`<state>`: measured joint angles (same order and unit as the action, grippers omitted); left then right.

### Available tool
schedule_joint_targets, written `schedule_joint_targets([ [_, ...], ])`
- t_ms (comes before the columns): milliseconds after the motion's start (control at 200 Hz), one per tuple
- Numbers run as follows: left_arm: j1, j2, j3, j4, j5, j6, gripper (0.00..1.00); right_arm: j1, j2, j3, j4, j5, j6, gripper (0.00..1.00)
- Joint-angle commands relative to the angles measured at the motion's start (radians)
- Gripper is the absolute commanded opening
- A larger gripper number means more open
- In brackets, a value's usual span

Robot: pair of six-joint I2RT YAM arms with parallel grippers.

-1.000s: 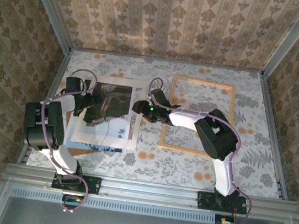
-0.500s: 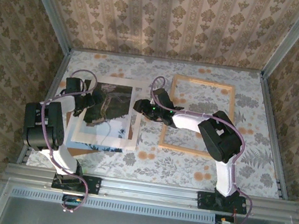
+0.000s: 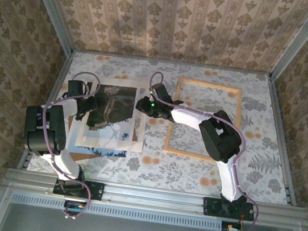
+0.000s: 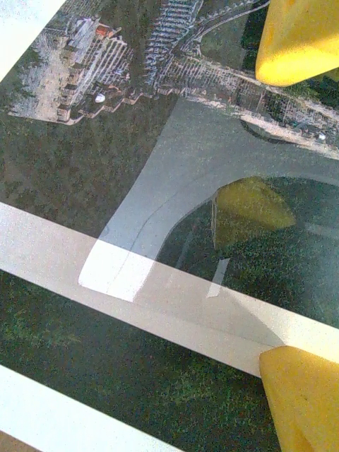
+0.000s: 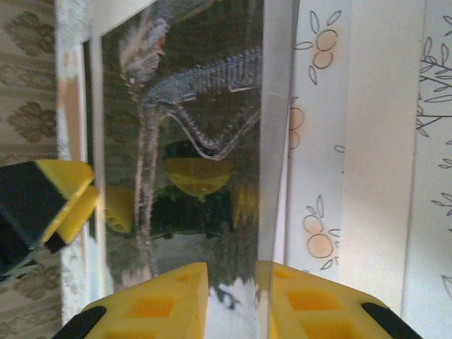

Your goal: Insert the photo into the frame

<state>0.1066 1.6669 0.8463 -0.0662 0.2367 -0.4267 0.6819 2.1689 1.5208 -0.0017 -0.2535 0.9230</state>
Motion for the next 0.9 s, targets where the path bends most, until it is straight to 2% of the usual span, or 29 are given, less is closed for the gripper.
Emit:
schedule_joint_targets([
  [0,0.001,0.019,-0.038,-0.075,0.047,-0.032,0.97,0.016,0.049,0.088,-0.172,0.038,-0.055,0.24],
  [170,0.002,0.019,-0.044,-0.063,0.049,-0.035,0.97,0.016,0.082,0.149,-0.229,0.043,-0.1,0.21],
  [440,0.001,0.018,-0.029,-0.064,0.044,-0.04,1.0,0.003,0.088,0.199,-0.264,0.022,-0.113,0.0],
  [485,0.001,0.007,-0.02,-0.064,0.043,-0.047,1.0,-0.007,0.067,0.183,-0.254,0.007,-0.118,0.0],
  [585,0.002,-0.057,-0.009,-0.04,0.046,-0.082,1.0,-0.034,-0.021,0.115,-0.198,-0.064,-0.141,0.0],
  [725,0.002,-0.256,-0.004,-0.001,0.0,-0.155,1.0,-0.119,-0.235,-0.069,-0.081,-0.196,-0.157,0.0],
  [820,-0.009,-0.361,-0.003,0.013,-0.012,-0.198,1.0,-0.21,-0.392,-0.174,-0.105,-0.258,-0.196,0.0],
  [895,-0.064,-0.399,0.005,0.005,-0.028,-0.187,0.99,-0.288,-0.51,-0.239,-0.156,-0.293,-0.234,0.0],
])
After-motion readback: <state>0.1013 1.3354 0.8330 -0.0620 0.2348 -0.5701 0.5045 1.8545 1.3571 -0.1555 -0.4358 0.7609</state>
